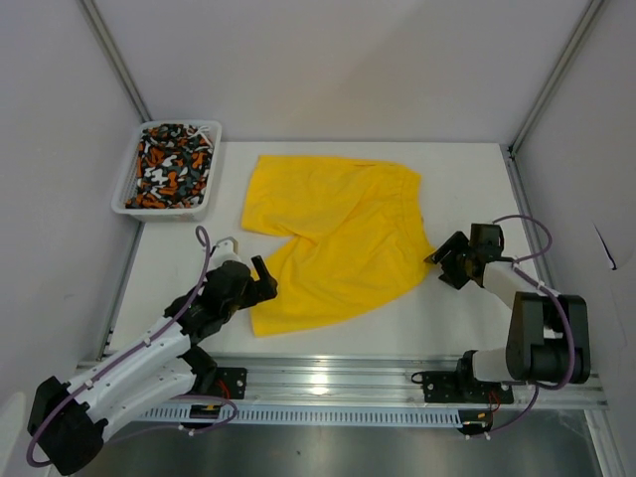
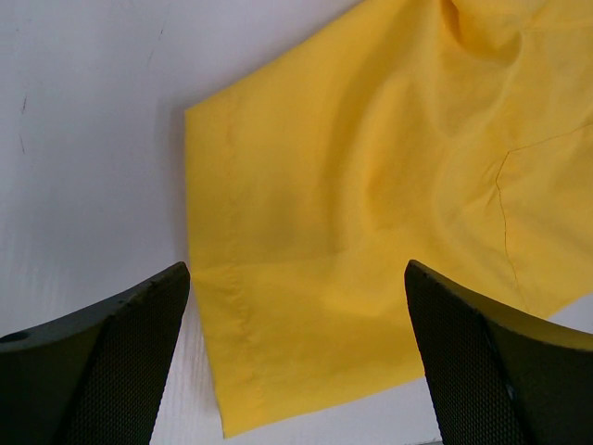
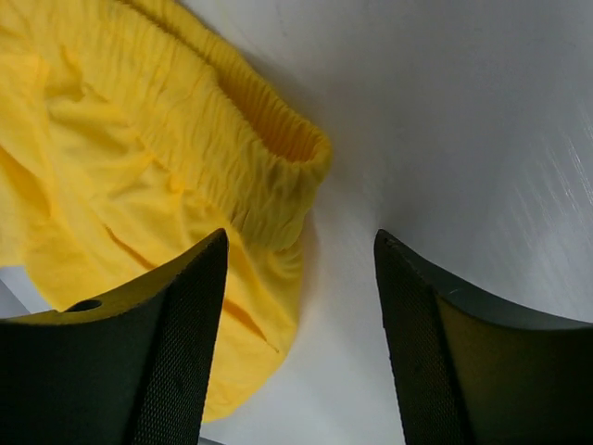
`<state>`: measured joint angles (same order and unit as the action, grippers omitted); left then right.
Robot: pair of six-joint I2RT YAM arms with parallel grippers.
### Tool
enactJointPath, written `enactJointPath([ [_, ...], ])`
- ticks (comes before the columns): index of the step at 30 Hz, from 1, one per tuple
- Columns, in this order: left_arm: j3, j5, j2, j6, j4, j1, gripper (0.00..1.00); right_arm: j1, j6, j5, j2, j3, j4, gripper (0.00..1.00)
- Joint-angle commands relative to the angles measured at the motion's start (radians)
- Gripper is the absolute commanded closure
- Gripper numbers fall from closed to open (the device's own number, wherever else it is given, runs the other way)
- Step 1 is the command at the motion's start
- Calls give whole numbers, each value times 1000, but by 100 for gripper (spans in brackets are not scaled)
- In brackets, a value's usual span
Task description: Fold and stack the shorts
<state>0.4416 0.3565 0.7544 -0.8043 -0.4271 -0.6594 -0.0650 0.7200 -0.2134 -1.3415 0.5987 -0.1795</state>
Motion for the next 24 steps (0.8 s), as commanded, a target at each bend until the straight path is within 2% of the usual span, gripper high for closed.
enactJointPath([
  [1, -10, -30, -23, -7, 11, 21, 1, 13, 21, 23, -85, 38, 100, 35],
  [3, -12, -31, -21, -4, 10, 26, 1, 24, 27, 25, -143, 50, 120, 40],
  [5, -15, -37, -18, 1, 14, 27, 1, 40, 25, 38, -182, 71, 127, 54],
  [6, -15, -37, -14, 4, 16, 27, 1, 47, 22, 49, -188, 81, 121, 78],
  [8, -18, -40, 0, 5, 14, 29, 1, 53, 12, 57, -189, 101, 78, 100],
  [15, -46, -54, 17, 5, 45, 55, 1, 36, -47, 141, -65, 147, -64, 100],
  [20, -37, -103, 63, 16, 106, 133, 1, -21, -123, 154, -94, 214, -129, 100],
  [24, -33, -181, 117, 25, 227, 182, 1, -42, -171, 213, -162, 263, -152, 100],
])
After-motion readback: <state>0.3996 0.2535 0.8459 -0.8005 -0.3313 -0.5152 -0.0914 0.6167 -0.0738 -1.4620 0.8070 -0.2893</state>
